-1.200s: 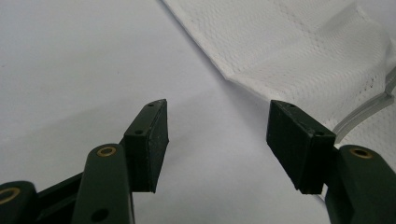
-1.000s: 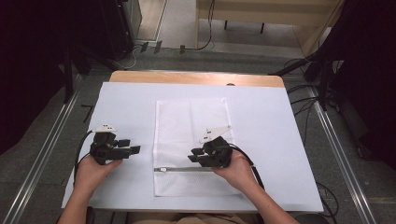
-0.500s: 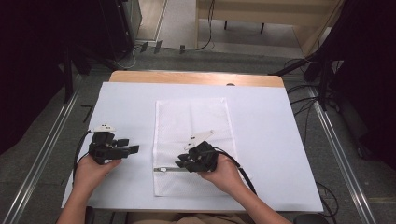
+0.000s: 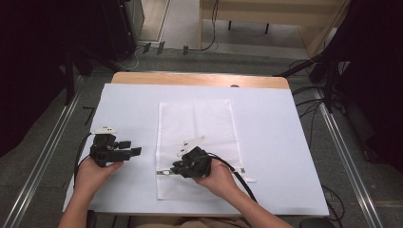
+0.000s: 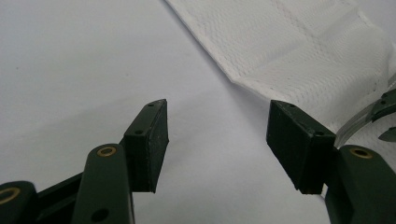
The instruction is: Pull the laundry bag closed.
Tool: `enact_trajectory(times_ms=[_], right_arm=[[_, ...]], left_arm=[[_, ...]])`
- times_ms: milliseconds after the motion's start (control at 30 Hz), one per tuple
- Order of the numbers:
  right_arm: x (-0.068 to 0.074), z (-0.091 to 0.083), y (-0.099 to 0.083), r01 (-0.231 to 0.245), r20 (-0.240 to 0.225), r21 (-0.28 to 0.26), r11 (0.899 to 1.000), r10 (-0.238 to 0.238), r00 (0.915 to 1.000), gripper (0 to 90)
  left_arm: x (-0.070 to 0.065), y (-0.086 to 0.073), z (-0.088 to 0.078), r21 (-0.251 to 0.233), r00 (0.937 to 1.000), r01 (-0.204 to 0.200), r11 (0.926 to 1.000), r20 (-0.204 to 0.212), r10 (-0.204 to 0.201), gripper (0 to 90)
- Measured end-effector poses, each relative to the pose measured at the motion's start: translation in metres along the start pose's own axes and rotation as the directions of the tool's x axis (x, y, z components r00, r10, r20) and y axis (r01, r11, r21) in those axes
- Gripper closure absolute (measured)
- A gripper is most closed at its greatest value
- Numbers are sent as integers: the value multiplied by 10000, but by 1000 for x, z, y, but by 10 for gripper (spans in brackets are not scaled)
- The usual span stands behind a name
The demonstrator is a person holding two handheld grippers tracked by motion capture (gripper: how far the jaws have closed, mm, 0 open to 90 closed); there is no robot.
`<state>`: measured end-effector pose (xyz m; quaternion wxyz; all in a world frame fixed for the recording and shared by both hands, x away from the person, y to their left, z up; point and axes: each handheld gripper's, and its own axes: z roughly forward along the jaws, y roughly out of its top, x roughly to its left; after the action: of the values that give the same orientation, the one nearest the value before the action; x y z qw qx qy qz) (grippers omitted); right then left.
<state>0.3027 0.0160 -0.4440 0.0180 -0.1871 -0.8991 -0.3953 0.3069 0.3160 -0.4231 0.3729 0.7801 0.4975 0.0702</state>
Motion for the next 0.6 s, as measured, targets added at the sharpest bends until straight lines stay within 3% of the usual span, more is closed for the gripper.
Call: enact_trajectory(times_ms=[333, 600], right_arm=[[6, 23, 4, 162, -169, 221, 9996, -158, 9997, 751], [6, 33, 3, 283, -23, 427, 9987, -283, 9996, 739]], left_arm=[[1, 0, 0, -18, 10000, -3, 10000, -29, 3, 395], [1, 0, 0, -27, 10000, 29, 10000, -13, -29, 395]])
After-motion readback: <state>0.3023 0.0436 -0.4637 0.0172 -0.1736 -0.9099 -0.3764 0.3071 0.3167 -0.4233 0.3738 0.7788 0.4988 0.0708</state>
